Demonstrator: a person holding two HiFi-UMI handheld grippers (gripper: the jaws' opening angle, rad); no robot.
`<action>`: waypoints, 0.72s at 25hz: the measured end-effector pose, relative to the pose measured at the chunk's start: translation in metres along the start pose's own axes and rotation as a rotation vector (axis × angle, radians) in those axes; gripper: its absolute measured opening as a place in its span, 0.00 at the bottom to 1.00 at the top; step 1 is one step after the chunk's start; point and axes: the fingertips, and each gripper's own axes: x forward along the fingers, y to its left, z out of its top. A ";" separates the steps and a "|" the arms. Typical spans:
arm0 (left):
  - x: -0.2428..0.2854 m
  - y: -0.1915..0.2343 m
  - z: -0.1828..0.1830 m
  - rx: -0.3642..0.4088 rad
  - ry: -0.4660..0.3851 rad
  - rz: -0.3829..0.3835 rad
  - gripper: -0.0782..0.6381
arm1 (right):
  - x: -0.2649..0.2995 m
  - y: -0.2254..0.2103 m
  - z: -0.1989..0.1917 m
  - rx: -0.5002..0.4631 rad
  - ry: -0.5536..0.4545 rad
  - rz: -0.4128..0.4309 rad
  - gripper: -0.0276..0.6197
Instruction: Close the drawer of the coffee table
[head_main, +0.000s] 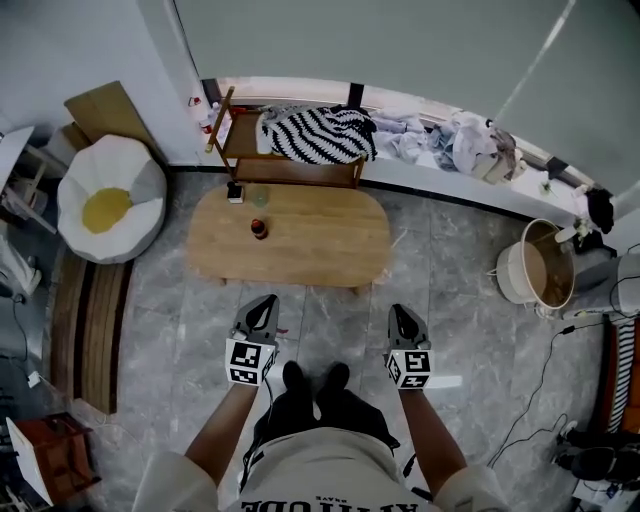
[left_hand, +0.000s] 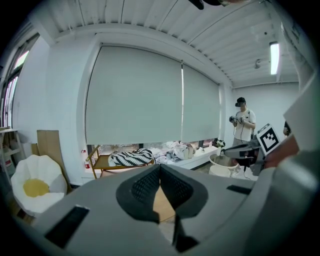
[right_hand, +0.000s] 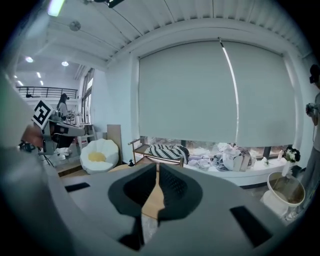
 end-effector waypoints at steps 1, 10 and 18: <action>-0.005 0.000 0.006 0.002 -0.006 0.001 0.14 | -0.004 0.003 0.006 -0.008 -0.009 0.005 0.09; -0.035 0.009 0.047 -0.036 -0.062 0.026 0.14 | -0.031 -0.001 0.063 -0.060 -0.087 0.009 0.09; -0.061 0.020 0.073 -0.038 -0.105 0.028 0.14 | -0.056 -0.005 0.100 -0.150 -0.137 -0.018 0.09</action>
